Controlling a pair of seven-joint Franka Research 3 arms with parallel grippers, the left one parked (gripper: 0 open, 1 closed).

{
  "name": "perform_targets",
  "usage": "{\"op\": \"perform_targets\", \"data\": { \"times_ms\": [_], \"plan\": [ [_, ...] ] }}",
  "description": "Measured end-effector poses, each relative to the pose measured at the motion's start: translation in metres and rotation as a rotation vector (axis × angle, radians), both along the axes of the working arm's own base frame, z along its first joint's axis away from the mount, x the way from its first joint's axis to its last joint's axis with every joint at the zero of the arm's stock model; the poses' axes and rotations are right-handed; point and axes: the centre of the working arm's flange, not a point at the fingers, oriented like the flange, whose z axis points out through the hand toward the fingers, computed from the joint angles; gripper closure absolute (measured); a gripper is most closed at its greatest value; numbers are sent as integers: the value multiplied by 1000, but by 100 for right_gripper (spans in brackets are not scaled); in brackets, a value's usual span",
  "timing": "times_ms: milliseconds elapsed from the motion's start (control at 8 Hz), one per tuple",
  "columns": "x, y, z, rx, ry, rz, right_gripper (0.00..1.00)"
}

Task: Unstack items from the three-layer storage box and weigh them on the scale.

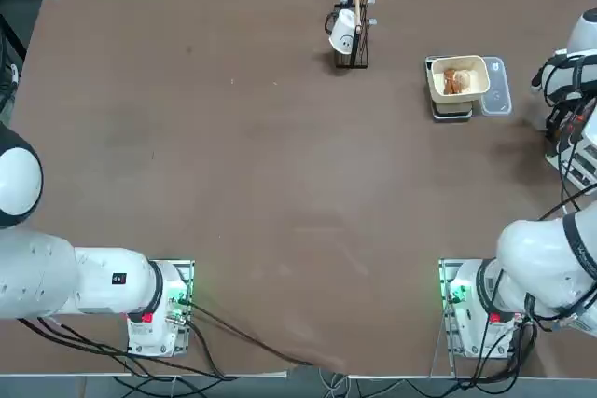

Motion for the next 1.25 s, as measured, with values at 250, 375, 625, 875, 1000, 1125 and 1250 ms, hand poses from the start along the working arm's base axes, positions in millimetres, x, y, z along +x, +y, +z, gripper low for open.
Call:
{"op": "perform_targets", "data": {
  "times_ms": [250,375,625,875,1000,1125,1250],
  "plan": [
    [0,1,0,0,-1,1,90],
    [1,2,0,1,-1,4,90],
    [7,11,1,1,-1,25,90],
    [25,37,3,-7,-26,46,90],
    [34,51,5,-15,-39,53,90],
    [42,64,7,-22,-51,56,90],
    [48,73,8,-29,-62,51,90]
  ]
}}
